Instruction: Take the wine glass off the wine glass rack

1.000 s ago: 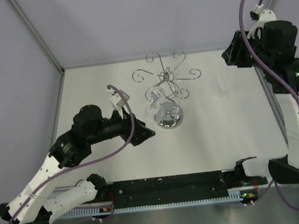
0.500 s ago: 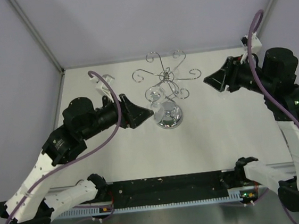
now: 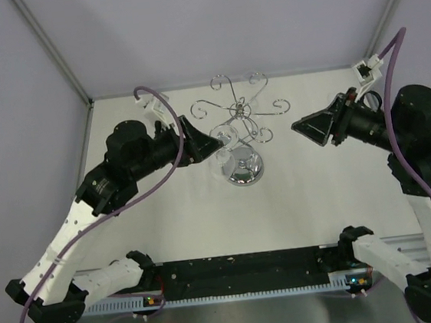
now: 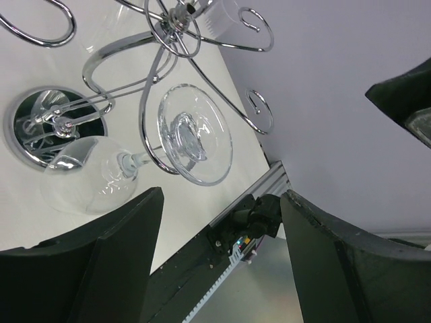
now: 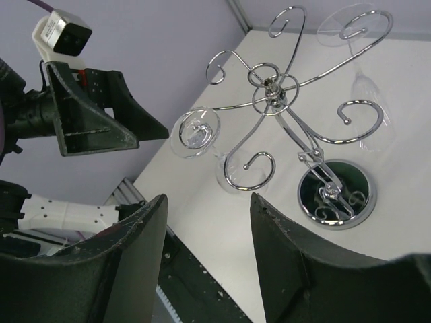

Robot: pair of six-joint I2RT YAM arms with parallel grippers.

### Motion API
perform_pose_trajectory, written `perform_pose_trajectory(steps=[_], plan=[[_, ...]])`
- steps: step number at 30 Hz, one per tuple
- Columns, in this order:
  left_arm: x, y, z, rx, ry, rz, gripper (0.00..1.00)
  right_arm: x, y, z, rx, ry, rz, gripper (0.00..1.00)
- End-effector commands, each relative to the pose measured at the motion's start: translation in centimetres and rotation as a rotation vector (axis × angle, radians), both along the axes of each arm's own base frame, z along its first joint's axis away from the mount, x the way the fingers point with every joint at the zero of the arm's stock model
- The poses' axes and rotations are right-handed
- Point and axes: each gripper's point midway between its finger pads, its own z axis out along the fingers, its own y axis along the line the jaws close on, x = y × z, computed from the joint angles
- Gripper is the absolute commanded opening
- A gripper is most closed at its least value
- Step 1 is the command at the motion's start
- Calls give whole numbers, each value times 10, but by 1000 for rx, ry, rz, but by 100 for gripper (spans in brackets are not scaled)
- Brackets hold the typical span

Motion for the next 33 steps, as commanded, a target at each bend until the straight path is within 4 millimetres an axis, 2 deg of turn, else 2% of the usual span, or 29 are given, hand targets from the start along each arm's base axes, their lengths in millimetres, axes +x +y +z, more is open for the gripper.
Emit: perform_pose_trajectory(steps=[1, 4, 16, 33], plan=[[7, 2, 30, -91, -45, -3, 76, -8, 3, 18, 29, -71, 29, 52], [16, 2, 26, -112, -28, -5, 76, -9, 3, 19, 32, -75, 26, 52], [29, -10, 15, -133, 17, -38, 75, -8, 1, 13, 29, -70, 12, 52], [28, -16, 19, -154, 27, -64, 74, -4, -1, 5, 20, -60, -3, 52]])
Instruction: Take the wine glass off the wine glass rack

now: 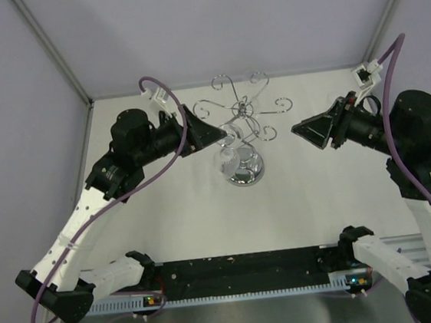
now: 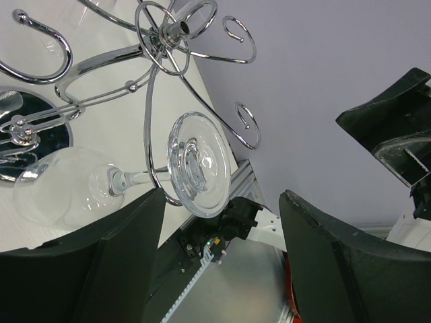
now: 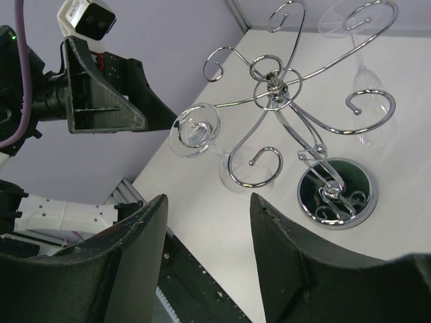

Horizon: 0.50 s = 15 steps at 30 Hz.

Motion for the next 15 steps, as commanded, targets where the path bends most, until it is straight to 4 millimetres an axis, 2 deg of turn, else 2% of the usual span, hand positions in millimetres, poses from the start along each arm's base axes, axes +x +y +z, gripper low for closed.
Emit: perform_pose_trajectory(steps=[1, 15], plan=[[3, -3, 19, -48, -56, -6, 74, -2, 0, 12, 9, -58, 1, 52], [-2, -2, 18, -44, -49, -17, 74, -1, 0, 10, 7, -55, 0, 52]])
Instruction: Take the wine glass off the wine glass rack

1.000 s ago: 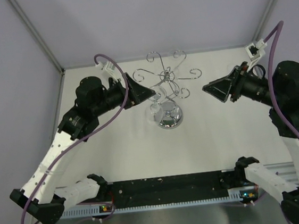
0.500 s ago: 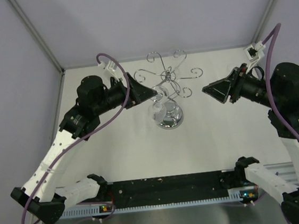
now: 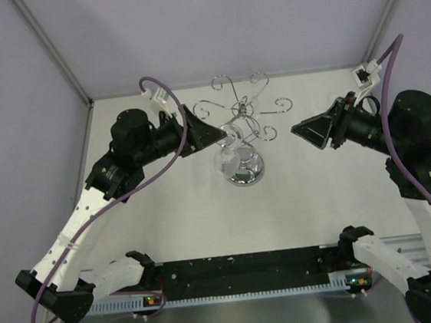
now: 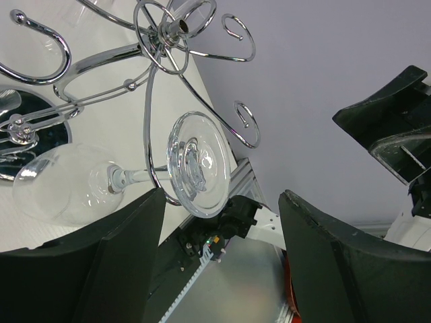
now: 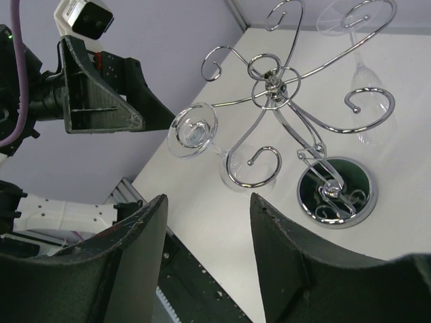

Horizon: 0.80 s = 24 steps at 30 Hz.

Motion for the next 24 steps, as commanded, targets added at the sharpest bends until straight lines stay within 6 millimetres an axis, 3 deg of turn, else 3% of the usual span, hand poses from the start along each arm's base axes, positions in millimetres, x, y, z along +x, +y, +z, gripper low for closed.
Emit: perform_pose_trajectory(steps=[1, 24], plan=[[-2, -1, 18, -42, -53, -10, 74, -3, -1, 12, 9, -63, -1, 52], [-14, 9, 23, -31, -58, -6, 74, -6, 0, 13, 14, -66, 5, 52]])
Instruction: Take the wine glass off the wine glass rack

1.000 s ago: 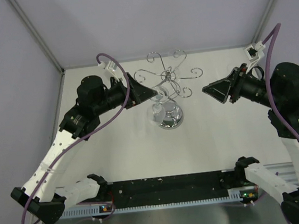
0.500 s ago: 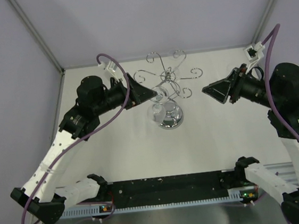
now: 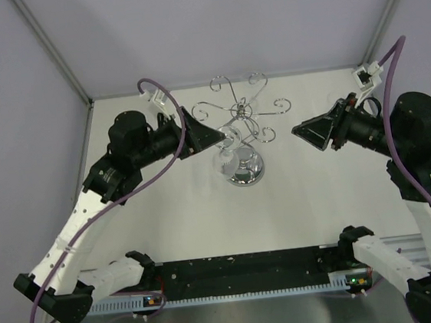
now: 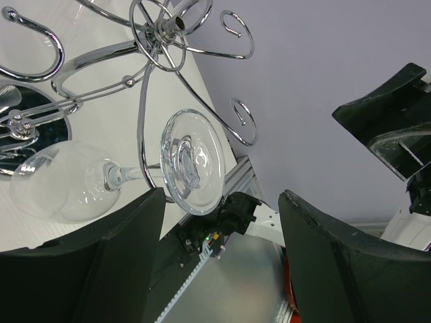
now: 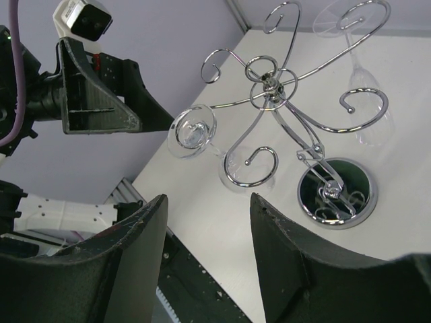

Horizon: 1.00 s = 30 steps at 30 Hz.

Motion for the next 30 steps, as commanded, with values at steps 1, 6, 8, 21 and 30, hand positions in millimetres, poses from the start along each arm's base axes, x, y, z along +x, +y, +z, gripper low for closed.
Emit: perform_pose_trajectory(steps=[1, 6, 8, 21, 30], plan=[[-10, 6, 21, -34, -61, -4, 74, -4, 0, 12, 13, -59, 5, 52], [-12, 7, 22, -35, -64, -4, 74, -4, 0, 12, 14, -62, 5, 52], [-11, 7, 20, -33, -59, -4, 74, -5, 1, 13, 17, -63, 7, 52], [-3, 0, 17, -34, -47, -6, 74, -7, -1, 12, 17, -66, 3, 52], [1, -6, 13, -33, -39, -13, 73, -7, -1, 10, 14, -65, 0, 52]])
